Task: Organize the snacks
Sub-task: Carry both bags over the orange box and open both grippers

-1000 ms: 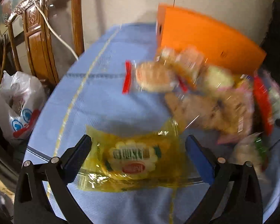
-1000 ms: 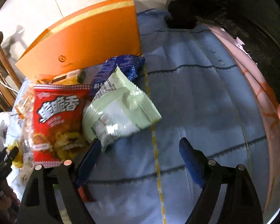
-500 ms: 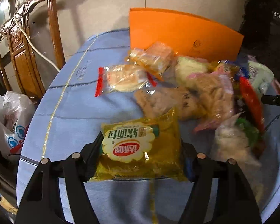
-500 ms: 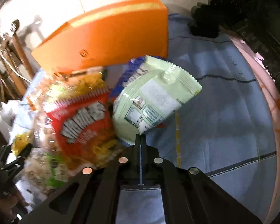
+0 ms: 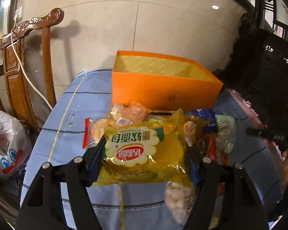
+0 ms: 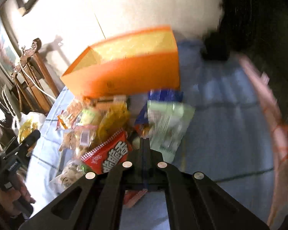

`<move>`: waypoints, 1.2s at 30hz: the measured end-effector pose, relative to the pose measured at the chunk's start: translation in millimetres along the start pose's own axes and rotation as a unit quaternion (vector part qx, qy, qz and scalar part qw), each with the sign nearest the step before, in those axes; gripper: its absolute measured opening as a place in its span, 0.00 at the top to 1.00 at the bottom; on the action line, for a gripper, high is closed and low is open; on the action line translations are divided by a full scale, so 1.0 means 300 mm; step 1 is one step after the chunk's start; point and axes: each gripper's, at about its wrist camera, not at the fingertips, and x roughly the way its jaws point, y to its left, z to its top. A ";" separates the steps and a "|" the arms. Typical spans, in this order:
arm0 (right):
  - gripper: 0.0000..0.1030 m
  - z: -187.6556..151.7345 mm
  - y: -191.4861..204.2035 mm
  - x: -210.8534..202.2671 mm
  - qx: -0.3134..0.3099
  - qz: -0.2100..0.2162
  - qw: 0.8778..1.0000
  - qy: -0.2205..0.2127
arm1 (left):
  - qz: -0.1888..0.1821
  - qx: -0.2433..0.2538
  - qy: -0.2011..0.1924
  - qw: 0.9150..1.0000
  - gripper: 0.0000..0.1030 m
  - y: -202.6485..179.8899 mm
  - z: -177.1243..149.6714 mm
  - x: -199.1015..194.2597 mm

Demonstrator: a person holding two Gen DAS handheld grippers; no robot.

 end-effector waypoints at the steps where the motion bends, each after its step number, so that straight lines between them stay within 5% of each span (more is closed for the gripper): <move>1: 0.96 -0.009 -0.021 -0.021 0.014 0.002 1.000 -0.005 | -0.002 0.002 0.000 1.000 0.34 -0.008 -0.001 -0.001; 2: 0.91 -0.013 -0.042 -0.026 0.033 0.006 0.999 -0.010 | -0.003 0.003 0.002 1.000 0.34 -0.009 -0.002 0.008; 3: 0.51 -0.017 -0.067 -0.020 0.053 0.009 0.999 -0.010 | -0.003 0.005 0.005 1.000 0.34 -0.014 -0.009 0.009; 4: 0.27 -0.024 -0.100 -0.011 0.078 0.001 0.997 -0.011 | -0.002 0.007 0.008 1.000 0.34 -0.016 -0.013 0.012; 5: 0.23 -0.031 -0.127 -0.004 0.098 -0.001 0.995 -0.017 | -0.001 0.006 0.012 1.000 0.34 -0.014 -0.021 0.017; 8: 0.23 -0.019 -0.159 0.067 0.116 -0.010 0.993 -0.005 | 0.005 0.002 0.020 1.000 0.34 -0.005 -0.039 0.025; 13: 0.28 0.045 -0.075 0.202 0.053 -0.043 0.997 0.023 | 0.013 0.007 0.028 1.000 0.34 -0.002 -0.060 0.025; 14: 0.34 0.059 -0.048 0.235 0.037 -0.050 0.998 0.033 | 0.014 0.008 0.030 0.999 0.34 -0.002 -0.064 0.026; 16: 0.69 0.073 -0.018 0.280 0.020 -0.048 0.997 0.058 | 0.019 0.014 0.035 0.999 0.34 -0.003 -0.068 0.031; 18: 0.83 0.093 0.018 0.286 0.003 -0.045 0.997 0.069 | 0.020 0.016 0.037 0.999 0.34 -0.004 -0.066 0.035; 21: 0.84 0.100 0.071 0.255 -0.039 -0.054 0.996 0.059 | 0.019 0.011 0.031 0.999 0.34 -0.007 -0.048 0.033; 26: 0.84 0.099 0.128 0.104 -0.050 -0.008 0.999 0.012 | 0.006 0.011 0.012 1.000 0.34 -0.048 0.021 0.017; 36: 0.84 0.275 0.306 -0.309 -0.122 -0.001 0.988 -0.100 | 0.030 0.023 -0.051 0.998 0.33 -0.141 0.379 -0.046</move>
